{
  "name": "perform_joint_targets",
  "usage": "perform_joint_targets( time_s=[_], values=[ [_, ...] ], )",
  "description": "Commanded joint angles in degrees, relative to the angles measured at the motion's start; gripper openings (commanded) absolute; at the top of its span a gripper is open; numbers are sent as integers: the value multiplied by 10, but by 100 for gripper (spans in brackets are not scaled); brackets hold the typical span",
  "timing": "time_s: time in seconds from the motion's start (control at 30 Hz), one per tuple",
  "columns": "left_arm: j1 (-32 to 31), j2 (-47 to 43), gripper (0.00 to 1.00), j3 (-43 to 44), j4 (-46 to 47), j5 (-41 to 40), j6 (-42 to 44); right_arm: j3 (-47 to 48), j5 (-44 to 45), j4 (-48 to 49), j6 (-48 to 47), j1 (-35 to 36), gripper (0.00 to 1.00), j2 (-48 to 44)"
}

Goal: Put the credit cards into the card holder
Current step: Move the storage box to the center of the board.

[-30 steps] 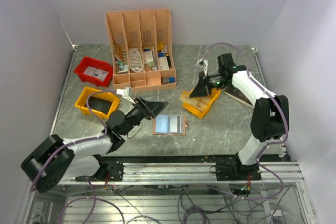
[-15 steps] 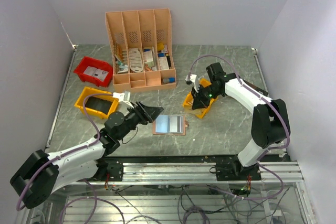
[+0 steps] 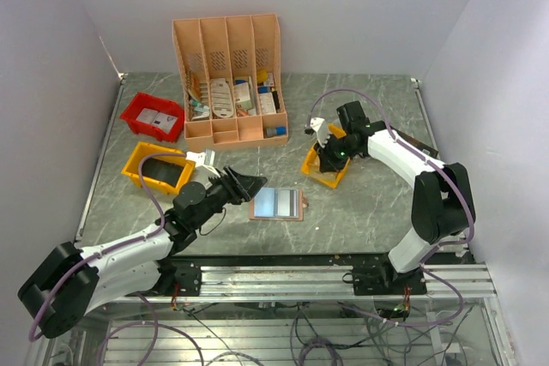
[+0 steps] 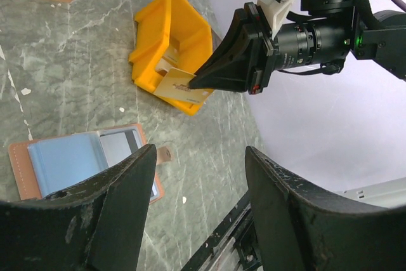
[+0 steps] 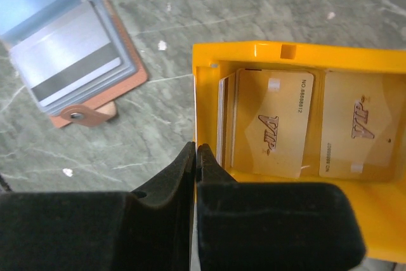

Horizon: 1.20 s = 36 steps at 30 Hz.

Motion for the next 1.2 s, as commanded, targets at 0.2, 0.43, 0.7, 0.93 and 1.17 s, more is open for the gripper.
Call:
perform_joint_targets(
  time_s=[0.2, 0.43, 0.7, 0.93, 1.17],
  values=[
    [4, 4, 69, -7, 20, -10, 5, 23, 108, 61, 36, -24, 0, 8],
    [4, 29, 69, -12, 70, 3, -11, 65, 51, 55, 36, -71, 0, 36],
    [4, 80, 69, -4, 173, 28, -28, 79, -148, 11, 52, -78, 0, -3],
    [4, 143, 68, 32, 300, 52, -37, 118, -367, 105, 240, -94, 0, -17],
    [3, 153, 69, 76, 331, 36, -26, -2, -415, 634, 754, -98, 0, -59]
  ],
)
